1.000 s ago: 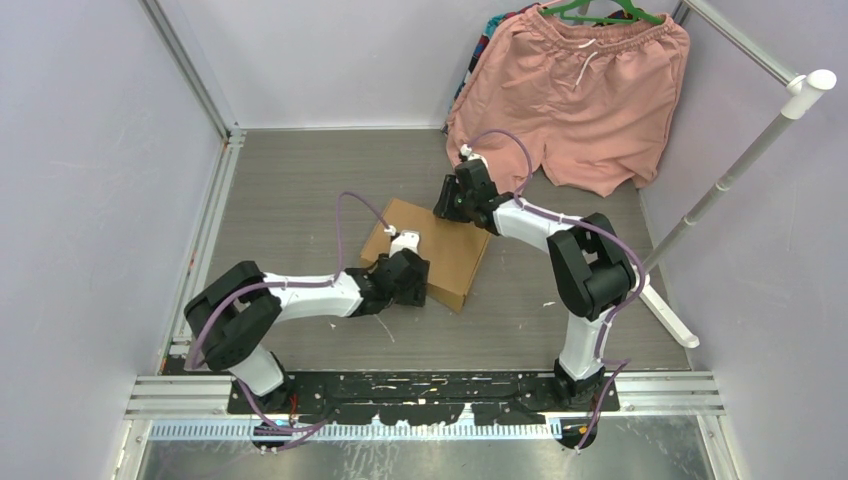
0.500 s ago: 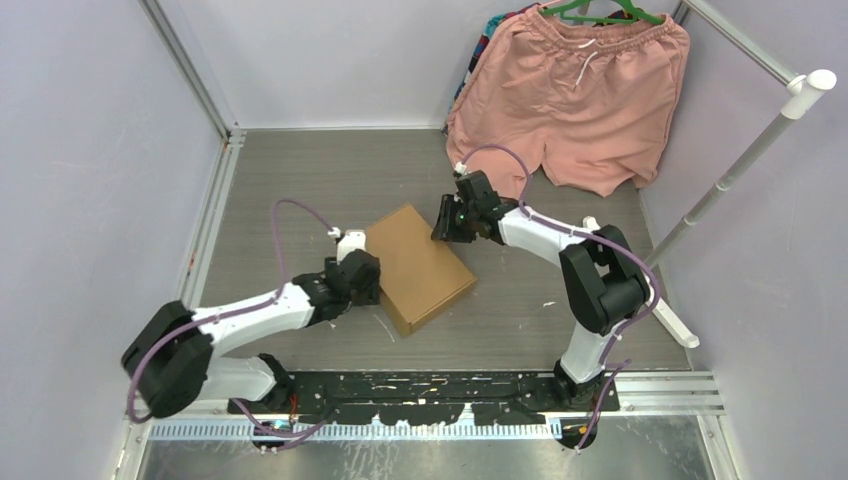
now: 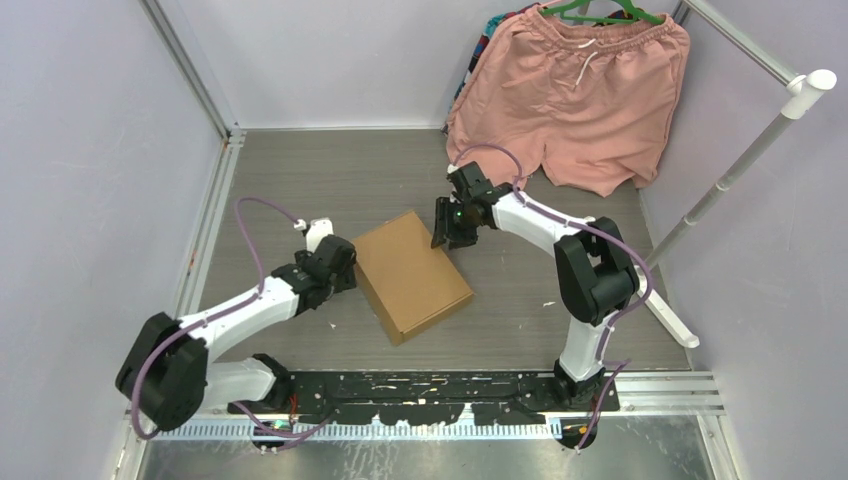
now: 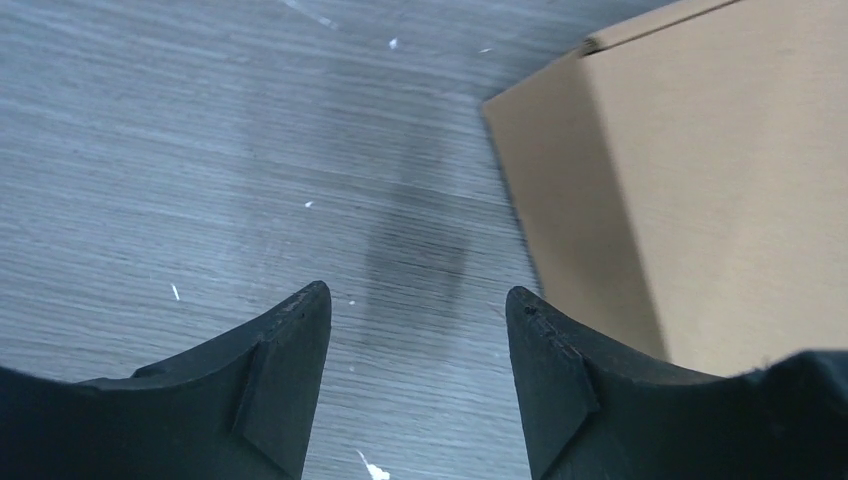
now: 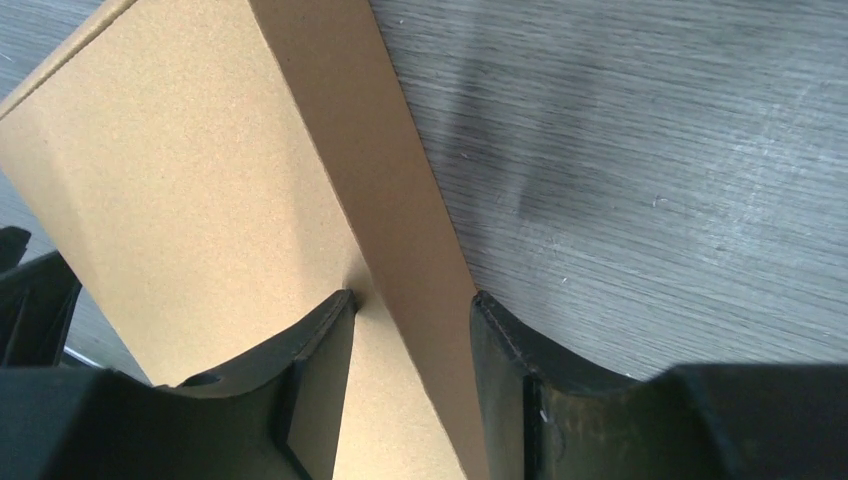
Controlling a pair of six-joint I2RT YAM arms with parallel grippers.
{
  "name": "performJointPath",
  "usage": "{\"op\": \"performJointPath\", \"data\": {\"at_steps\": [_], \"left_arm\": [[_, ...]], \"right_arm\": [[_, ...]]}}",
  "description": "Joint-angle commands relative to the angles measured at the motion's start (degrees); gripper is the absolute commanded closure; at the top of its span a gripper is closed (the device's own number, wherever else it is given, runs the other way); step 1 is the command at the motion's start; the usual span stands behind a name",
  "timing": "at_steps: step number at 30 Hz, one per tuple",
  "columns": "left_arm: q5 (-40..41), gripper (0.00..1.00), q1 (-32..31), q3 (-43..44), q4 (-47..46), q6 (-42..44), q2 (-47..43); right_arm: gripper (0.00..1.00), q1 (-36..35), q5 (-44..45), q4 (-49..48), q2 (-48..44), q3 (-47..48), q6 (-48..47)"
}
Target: Fold the paper box
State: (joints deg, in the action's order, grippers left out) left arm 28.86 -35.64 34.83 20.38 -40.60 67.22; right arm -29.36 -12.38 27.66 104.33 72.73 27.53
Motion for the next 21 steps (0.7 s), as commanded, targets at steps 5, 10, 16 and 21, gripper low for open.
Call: {"op": "performJointPath", "data": {"at_steps": [5,10,16,21], "left_arm": [[-2.07,0.47,5.89,1.11,-5.70,-1.05,6.83],[-1.49,0.62,7.10,3.39,-8.05,-0.30,10.77],[-1.15,0.63,7.94,4.81,-12.23,0.07,14.31],[0.03,0.63,10.04,4.66,-15.47,0.32,14.81]], "right_arm": [[0.48,1.14,10.26,9.38,7.26,3.88,-5.41],[0.49,1.24,9.06,7.92,9.67,5.41,-6.43],[0.51,1.26,6.97,6.87,10.04,3.87,-6.94],[0.51,1.24,5.84,6.21,9.16,1.44,-7.55]]}}
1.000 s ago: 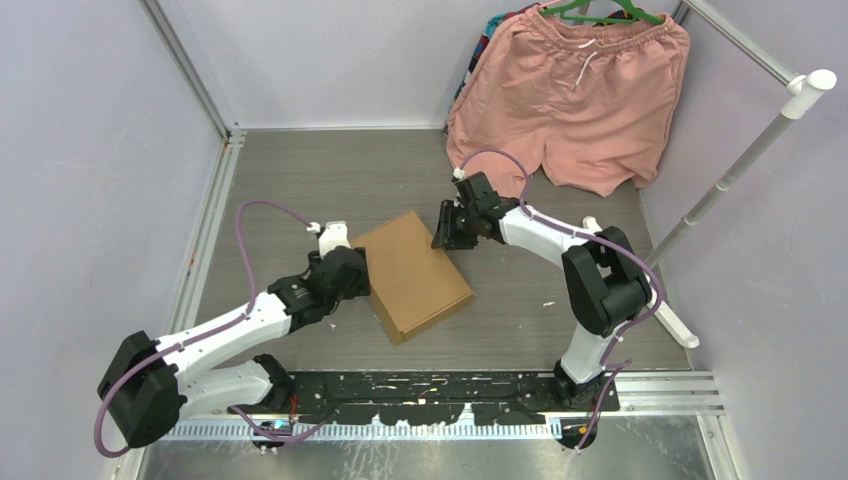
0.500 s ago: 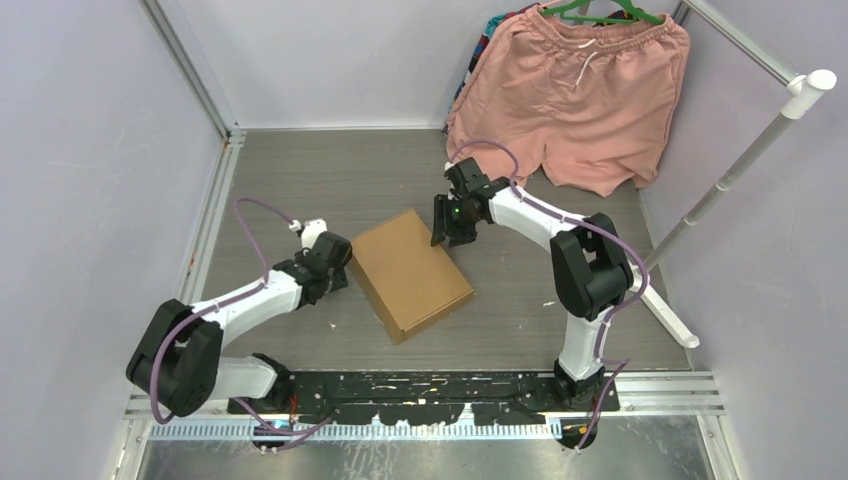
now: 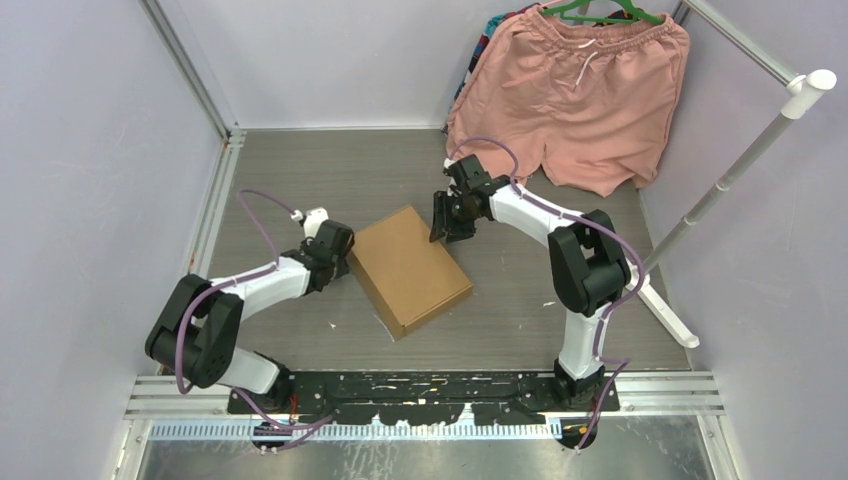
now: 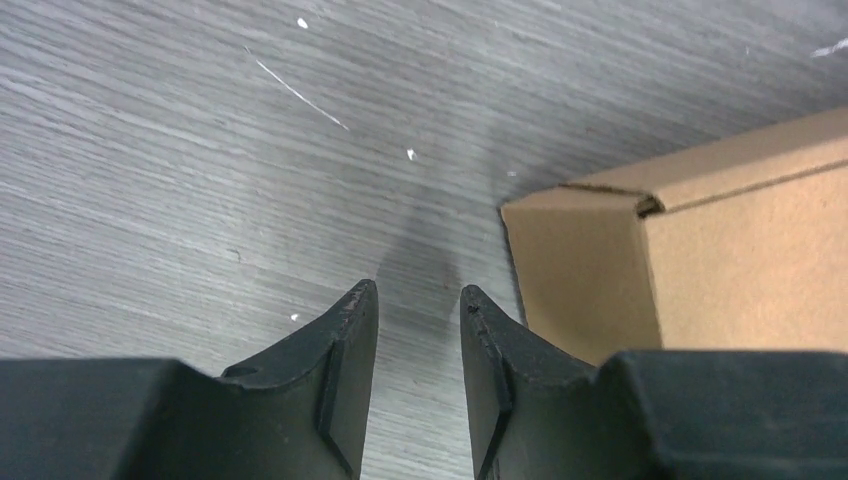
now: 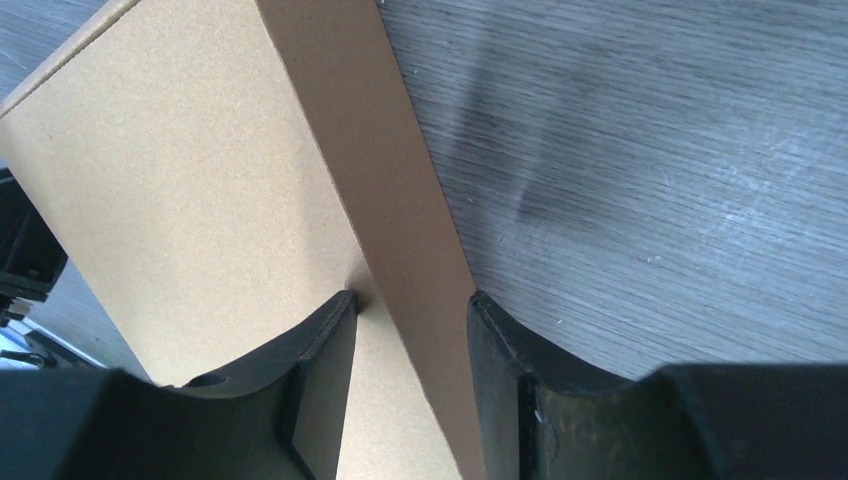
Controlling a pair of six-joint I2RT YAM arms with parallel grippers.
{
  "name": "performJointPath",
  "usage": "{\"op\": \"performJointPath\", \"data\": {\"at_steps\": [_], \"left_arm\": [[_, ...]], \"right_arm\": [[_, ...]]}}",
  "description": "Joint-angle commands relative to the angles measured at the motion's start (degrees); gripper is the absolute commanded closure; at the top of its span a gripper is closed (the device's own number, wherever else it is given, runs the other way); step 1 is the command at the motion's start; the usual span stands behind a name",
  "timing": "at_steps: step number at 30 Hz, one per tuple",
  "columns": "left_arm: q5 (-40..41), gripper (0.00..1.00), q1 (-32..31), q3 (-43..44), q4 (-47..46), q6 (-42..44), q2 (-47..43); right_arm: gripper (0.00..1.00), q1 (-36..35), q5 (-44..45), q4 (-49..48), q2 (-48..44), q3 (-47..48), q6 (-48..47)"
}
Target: Fold the paper box
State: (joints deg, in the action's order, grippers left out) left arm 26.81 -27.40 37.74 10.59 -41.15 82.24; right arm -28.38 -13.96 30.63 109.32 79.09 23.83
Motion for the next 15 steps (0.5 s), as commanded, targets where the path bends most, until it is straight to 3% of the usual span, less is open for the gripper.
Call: {"op": "performJointPath", "data": {"at_steps": [1,6,15], "left_arm": [[1.88,0.63,2.35,1.44,-6.72,1.00,-0.25],[-0.21,0.63,3.36,1.66,-9.83,1.84,1.78],[-9.84,0.66,3.90,1.19,-28.89,3.16,13.69]], "right_arm": [[0.51,0.26,7.03,3.06,4.01,-5.24,-3.93],[0.52,0.06,4.16,3.14,4.63,-5.07,-4.99],[0.52,-2.15,0.66,1.65,4.92,-5.32,-7.70]]}}
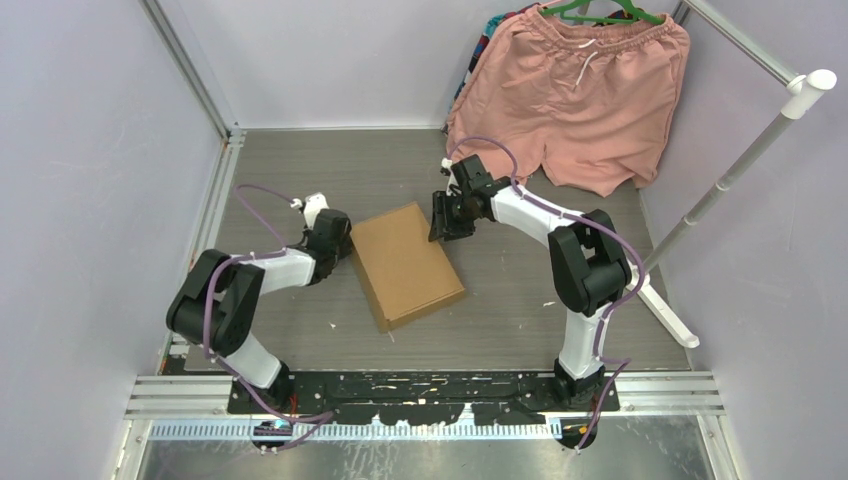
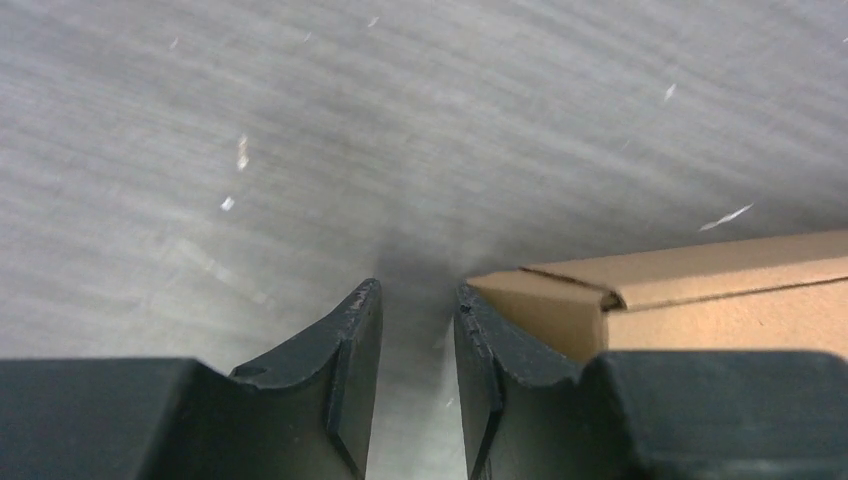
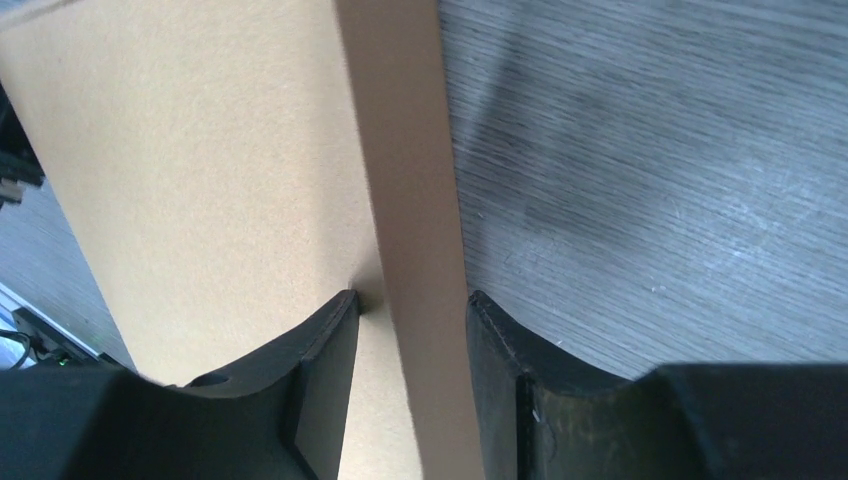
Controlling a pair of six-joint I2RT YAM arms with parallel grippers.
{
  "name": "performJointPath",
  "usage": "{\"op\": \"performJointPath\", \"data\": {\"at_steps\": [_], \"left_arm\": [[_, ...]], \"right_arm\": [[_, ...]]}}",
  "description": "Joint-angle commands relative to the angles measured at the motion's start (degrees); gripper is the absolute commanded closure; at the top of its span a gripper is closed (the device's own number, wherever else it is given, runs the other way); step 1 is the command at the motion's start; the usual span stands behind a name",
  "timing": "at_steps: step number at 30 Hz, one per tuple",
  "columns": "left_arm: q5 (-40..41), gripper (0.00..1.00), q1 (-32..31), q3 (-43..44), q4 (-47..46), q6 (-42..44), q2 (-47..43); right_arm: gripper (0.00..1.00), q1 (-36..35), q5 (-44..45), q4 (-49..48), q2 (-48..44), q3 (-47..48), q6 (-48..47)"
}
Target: Fold the paper box
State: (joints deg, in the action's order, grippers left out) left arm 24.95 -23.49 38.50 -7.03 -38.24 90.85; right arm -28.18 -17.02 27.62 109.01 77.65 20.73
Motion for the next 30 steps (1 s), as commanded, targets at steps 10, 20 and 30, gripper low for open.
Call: {"op": "performJointPath", "data": {"at_steps": [10,20,30], "left_arm": [[-17.63,0.65,0.06,-5.64,-30.99,-1.07,5.53],[-40.15,0.64,1.74,-6.89,-61.39,-9.85,20.74],[-39.19,0.59,2.63,-8.21,-48.76,-4.77,13.98]], "right_arm": [[0.52,-3.23,0.75,3.33,6.92,-3.33,-4.32],[0.52,-3.98,1.28,1.49,8.22,-2.80,-2.98],[0.51,-3.54,5.23,3.31,8.96,-1.97,-2.21]]}}
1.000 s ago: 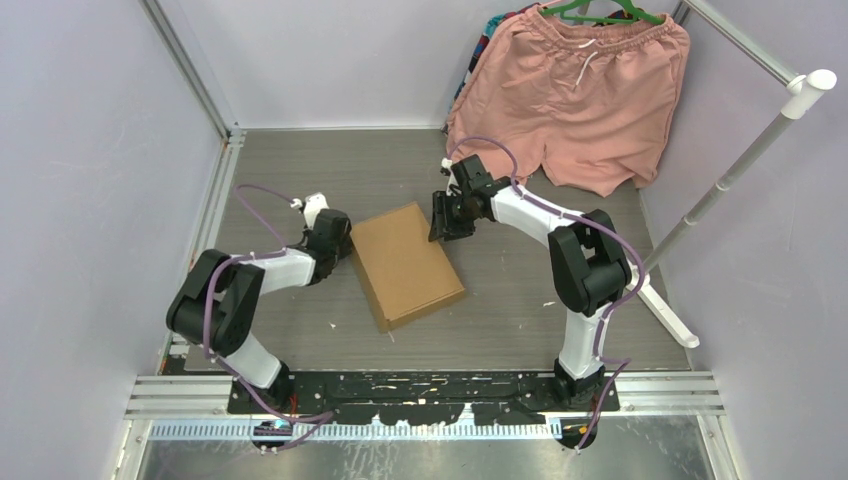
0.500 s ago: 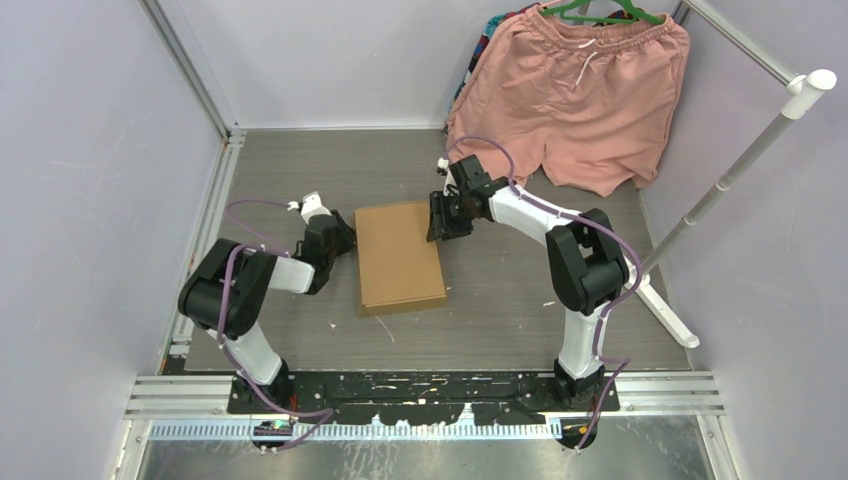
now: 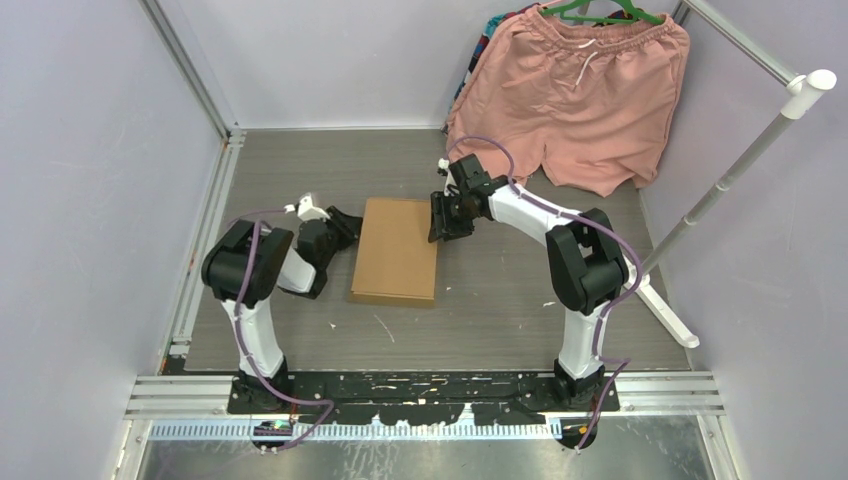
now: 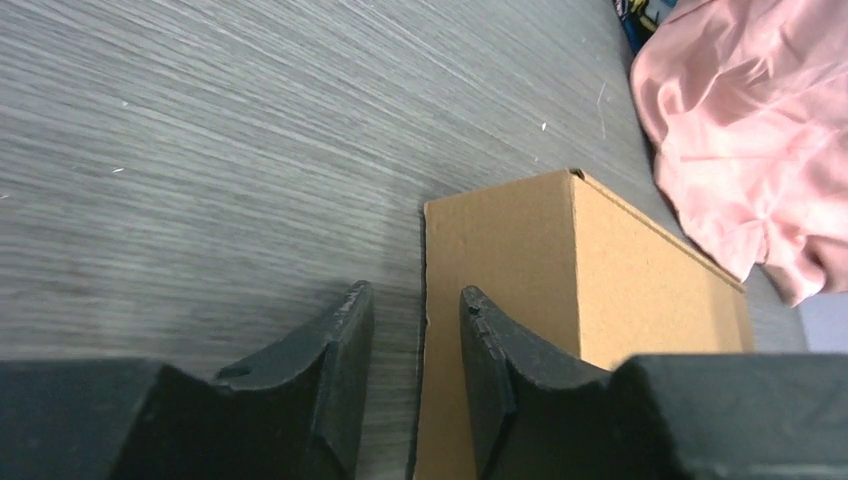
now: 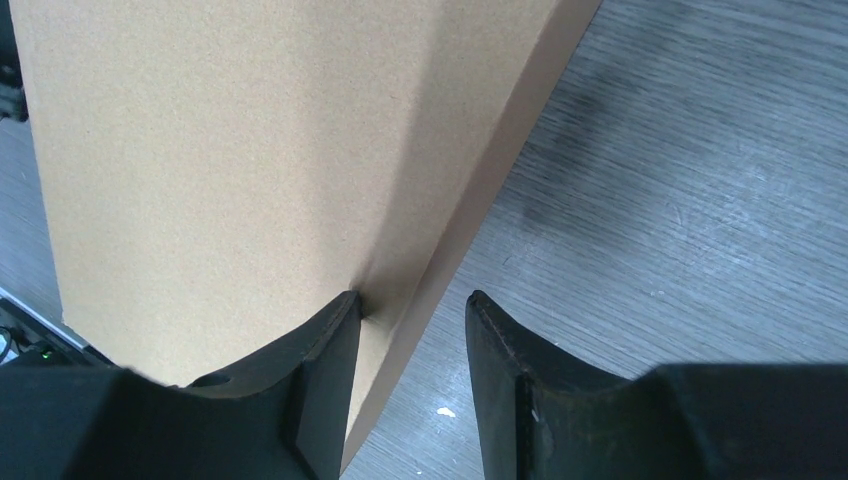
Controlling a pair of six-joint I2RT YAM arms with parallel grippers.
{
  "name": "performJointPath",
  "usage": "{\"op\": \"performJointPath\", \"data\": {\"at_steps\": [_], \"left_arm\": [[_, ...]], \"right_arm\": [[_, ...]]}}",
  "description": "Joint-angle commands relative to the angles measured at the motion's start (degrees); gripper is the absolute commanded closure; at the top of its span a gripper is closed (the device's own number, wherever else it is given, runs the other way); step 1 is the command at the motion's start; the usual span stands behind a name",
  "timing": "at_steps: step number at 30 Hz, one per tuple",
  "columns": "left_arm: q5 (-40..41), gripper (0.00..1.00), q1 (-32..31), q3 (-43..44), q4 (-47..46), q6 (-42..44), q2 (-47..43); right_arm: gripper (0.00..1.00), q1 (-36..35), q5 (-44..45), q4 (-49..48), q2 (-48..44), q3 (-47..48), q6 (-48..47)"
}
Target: Fold the paper box
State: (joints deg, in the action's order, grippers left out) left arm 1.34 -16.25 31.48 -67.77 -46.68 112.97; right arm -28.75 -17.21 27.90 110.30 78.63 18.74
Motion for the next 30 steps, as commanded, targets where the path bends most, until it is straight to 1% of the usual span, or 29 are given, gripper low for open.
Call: {"op": "performJointPath", "data": {"at_steps": [1,2,4,6,9,12,14,16,17,18,19,21,22,23,25,30], "left_arm": [[-14.41,0.57,-4.53,-1.16,17.23,5.40,-11.31],[-12.72,0.55,-4.50,-0.71,23.02,7.12,-14.96],[-10.40,0.52,-4.25,1.76,38.68,11.32,-21.89],[-6.08,0.49,-4.00,4.22,51.59,14.34,-27.81],[-2.07,0.47,-3.28,8.08,66.19,17.82,-33.95],[-1.81,0.48,-2.78,10.70,76.05,19.04,-38.35],[-1.80,0.48,-2.74,11.51,80.86,19.25,-40.29],[0.37,0.48,-2.74,11.39,84.52,19.39,-42.63],[1.18,0.49,-2.74,10.66,85.42,19.55,-44.29],[2.35,0.48,-2.73,10.03,86.68,19.60,-45.98],[3.44,0.45,-2.65,9.32,87.73,19.63,-47.60],[6.12,0.35,-2.64,8.35,90.49,18.35,-50.60],[5.84,0.31,-2.65,7.58,90.77,17.69,-51.89],[5.82,0.29,-2.66,7.10,91.38,16.83,-52.70],[6.45,0.28,-2.69,6.60,93.40,15.34,-53.88],[7.64,0.33,-2.65,4.75,93.85,13.43,-53.43]], "right_arm": [[0.51,-2.79,5.84,3.31,7.54,-2.98,0.12],[0.50,-2.45,6.25,3.49,7.20,-3.17,0.55],[0.49,-1.59,7.25,3.57,6.13,-3.69,1.37],[0.48,-0.55,8.20,3.71,5.45,-3.92,2.12],[0.47,0.87,8.98,3.85,4.85,-3.86,2.99],[0.47,1.47,9.93,3.66,3.02,-4.58,4.00],[0.46,1.44,10.14,3.49,1.16,-5.37,4.85],[0.43,1.43,10.19,2.67,-1.34,-6.80,5.56],[0.40,1.48,10.25,2.22,-2.67,-7.71,5.97],[0.36,1.45,10.30,1.89,-4.09,-8.55,6.23],[0.33,1.43,10.29,1.65,-5.40,-9.49,6.30],[0.27,1.45,10.58,0.76,-8.74,-11.68,6.82],[0.23,1.43,10.76,0.02,-10.44,-12.87,7.39],[0.21,1.42,10.76,-0.71,-12.36,-14.06,7.94],[0.16,1.44,10.78,-1.94,-16.88,-16.63,8.91],[0.16,1.42,12.49,-0.50,-24.04,-19.36,10.26]]}}
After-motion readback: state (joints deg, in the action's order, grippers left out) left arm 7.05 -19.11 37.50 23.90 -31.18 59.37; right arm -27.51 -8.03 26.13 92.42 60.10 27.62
